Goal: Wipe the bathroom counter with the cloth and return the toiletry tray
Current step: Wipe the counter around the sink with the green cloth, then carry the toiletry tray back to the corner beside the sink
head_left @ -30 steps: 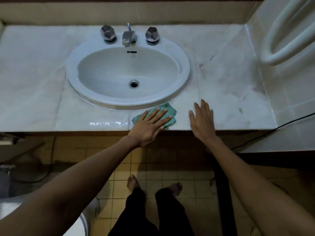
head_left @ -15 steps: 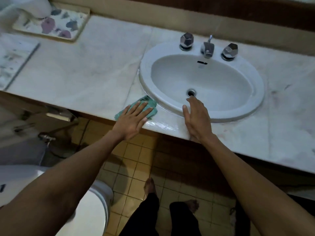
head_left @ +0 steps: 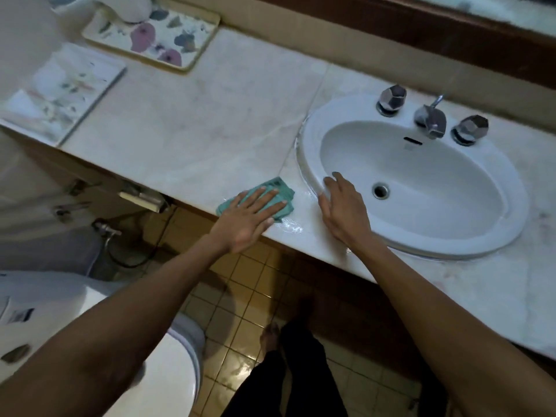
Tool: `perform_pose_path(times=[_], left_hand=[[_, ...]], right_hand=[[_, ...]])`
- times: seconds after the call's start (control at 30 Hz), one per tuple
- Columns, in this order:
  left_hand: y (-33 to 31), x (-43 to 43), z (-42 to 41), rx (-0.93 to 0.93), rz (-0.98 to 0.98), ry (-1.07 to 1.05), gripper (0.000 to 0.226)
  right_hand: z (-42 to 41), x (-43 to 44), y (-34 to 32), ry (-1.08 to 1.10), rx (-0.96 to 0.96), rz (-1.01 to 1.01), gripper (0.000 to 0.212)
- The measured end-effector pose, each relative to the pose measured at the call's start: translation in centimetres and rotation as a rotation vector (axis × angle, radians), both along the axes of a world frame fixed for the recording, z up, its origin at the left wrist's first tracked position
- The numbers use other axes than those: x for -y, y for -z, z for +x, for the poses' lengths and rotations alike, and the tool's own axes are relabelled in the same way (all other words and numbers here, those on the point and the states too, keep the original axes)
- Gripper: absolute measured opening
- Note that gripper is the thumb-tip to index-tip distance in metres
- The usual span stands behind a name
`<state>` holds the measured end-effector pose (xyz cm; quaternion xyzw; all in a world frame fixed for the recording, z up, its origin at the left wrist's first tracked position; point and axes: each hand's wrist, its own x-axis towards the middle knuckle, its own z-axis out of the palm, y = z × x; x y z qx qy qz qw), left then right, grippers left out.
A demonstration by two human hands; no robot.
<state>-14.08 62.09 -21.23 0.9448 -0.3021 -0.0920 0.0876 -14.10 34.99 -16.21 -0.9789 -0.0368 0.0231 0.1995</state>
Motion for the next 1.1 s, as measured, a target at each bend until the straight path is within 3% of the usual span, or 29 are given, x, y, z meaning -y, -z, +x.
perform_pose_path(times=[0.27,0.73,1.1], left_hand=[[0.6,0.1,8.9,0.034,-0.035,-0.445,0.054],[1.4,-0.2,27.2,0.184,-0.068,-0.527,0.053],[1.9,-2.2,35.6,0.150,-0.047,-0.537,0.053]], right_hand=[[8.3,-3.7,1.5,-0.135,0.002,-0.037,0.055],[27.9,-7.0,2.9,-0.180,-0.133,-0.148,0.062],[31.1,-10.4,5.2,-0.109,-0.055,-0.128,0.066]])
